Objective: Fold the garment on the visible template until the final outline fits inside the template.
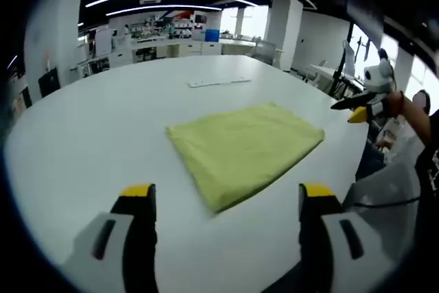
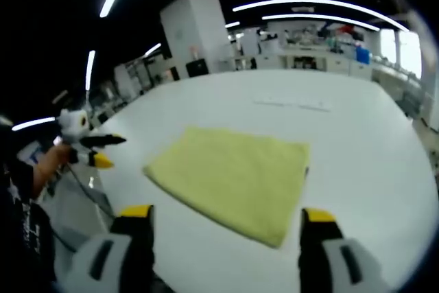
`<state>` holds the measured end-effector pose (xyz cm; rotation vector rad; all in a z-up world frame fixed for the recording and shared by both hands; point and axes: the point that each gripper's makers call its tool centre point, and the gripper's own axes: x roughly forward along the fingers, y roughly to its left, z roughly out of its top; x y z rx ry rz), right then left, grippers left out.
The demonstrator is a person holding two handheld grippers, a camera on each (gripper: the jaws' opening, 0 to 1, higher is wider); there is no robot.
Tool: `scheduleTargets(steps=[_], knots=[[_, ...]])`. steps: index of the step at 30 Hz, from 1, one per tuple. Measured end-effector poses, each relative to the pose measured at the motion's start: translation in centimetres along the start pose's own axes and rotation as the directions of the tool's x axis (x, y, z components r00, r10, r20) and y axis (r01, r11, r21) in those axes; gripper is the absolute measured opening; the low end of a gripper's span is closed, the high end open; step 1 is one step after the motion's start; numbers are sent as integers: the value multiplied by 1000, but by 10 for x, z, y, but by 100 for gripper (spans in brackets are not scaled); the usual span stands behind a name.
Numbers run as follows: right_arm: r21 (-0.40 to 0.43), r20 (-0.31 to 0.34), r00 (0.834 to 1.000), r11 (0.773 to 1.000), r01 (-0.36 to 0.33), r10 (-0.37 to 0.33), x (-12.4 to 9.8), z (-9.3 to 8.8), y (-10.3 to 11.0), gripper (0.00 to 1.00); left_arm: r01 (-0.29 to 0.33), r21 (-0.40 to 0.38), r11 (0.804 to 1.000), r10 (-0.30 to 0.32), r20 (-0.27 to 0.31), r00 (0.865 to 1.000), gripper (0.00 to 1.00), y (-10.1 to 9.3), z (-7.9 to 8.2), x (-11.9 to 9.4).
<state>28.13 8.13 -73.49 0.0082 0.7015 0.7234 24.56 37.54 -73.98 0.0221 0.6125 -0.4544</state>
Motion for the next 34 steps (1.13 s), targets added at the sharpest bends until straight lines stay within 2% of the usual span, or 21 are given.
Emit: scheduleTargets(steps=[3, 9, 15, 19, 24, 29, 34], knots=[[-6, 9, 1000, 1000, 3, -3, -6, 1, 5, 92, 7, -40, 999, -5, 46, 999, 85, -4, 6, -6], [-46, -9, 1000, 999, 0, -1, -15, -6, 12, 96, -6, -39, 999, 7, 33, 999, 89, -4, 1, -11], [-93, -18, 999, 995, 29, -31, -21, -14, 10, 99, -5, -79, 997, 10, 67, 998, 93, -10, 1, -18], [-69, 16, 1000, 997, 21, -20, -22, -14, 14, 99, 6, -84, 996, 1, 75, 997, 98, -11, -2, -20], [-47, 44, 999, 999, 12, -10, -21, -13, 18, 99, 13, -100, 995, -3, 98, 995, 99, -11, -1, -21], [-81, 12, 1000, 996, 28, -27, -21, -18, 17, 99, 11, -92, 996, -4, 77, 997, 99, -11, -6, -21], [-75, 0, 999, 997, 33, -33, -22, -21, 16, 99, -9, -95, 995, 16, 68, 998, 99, -6, -12, -21]])
